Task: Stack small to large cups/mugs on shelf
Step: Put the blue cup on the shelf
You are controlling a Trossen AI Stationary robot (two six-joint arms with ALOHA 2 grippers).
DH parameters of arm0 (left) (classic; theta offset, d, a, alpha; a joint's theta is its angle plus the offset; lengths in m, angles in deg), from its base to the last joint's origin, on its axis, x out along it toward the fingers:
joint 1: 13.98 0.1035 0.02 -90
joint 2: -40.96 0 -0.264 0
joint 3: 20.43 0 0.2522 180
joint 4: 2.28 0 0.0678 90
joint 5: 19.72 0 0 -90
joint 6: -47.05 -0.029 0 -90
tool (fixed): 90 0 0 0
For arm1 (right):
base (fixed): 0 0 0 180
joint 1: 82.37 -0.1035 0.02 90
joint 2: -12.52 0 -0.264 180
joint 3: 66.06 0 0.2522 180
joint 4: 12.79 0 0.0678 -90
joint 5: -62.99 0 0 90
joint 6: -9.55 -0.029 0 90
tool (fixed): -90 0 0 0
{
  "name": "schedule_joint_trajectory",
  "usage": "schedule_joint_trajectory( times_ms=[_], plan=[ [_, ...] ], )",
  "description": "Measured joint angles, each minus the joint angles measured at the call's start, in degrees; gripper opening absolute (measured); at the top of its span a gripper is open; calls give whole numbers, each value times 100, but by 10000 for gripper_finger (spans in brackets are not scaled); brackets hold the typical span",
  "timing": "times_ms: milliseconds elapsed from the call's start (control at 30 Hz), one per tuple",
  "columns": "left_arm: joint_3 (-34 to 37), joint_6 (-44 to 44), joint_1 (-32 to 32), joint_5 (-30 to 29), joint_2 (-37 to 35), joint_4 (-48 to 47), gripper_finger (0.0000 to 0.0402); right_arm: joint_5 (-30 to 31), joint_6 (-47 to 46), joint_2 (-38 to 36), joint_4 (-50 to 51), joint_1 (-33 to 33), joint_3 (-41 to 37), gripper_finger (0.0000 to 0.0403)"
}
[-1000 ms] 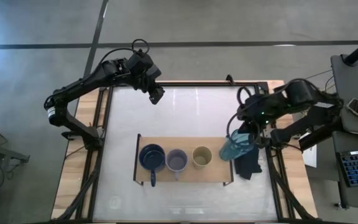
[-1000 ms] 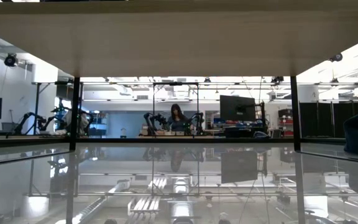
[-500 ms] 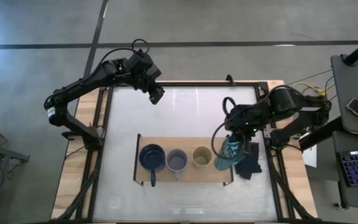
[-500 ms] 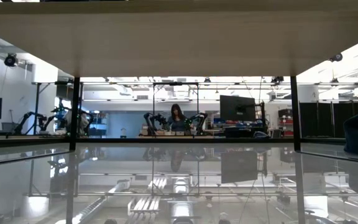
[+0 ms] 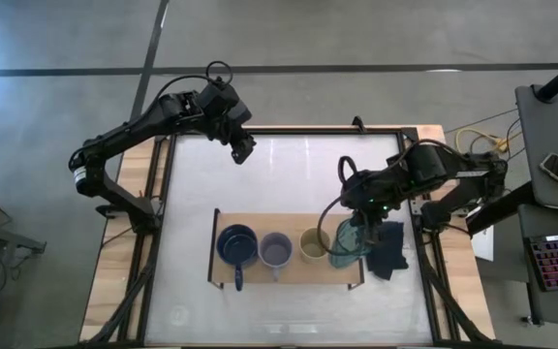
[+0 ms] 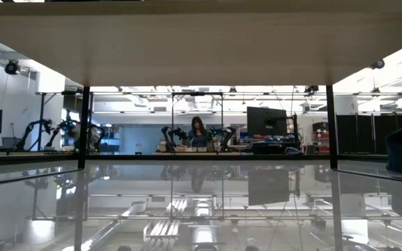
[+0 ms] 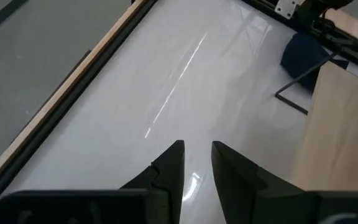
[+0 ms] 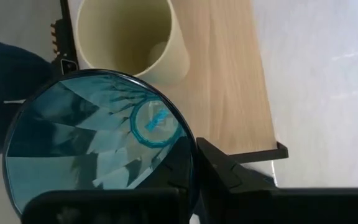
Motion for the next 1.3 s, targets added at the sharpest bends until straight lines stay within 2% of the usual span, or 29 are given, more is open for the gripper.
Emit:
schedule_joint_trajectory(
  times_ms=[467, 833, 1133, 1300],
  plan=[
    [2, -362, 0, -2, 0, -195, 67, -24, -583, 68, -20, -26, -436, 14],
    [2, -515, 0, -2, 0, -198, 67, 87, -878, 62, 16, -24, -333, 15],
    [2, -510, 0, -2, 7, -197, 67, -166, -922, 62, 9, -37, -289, 16],
    [2, -487, 0, -4, 7, -199, 67, -150, -924, 59, -2, -37, -293, 47]
  ],
)
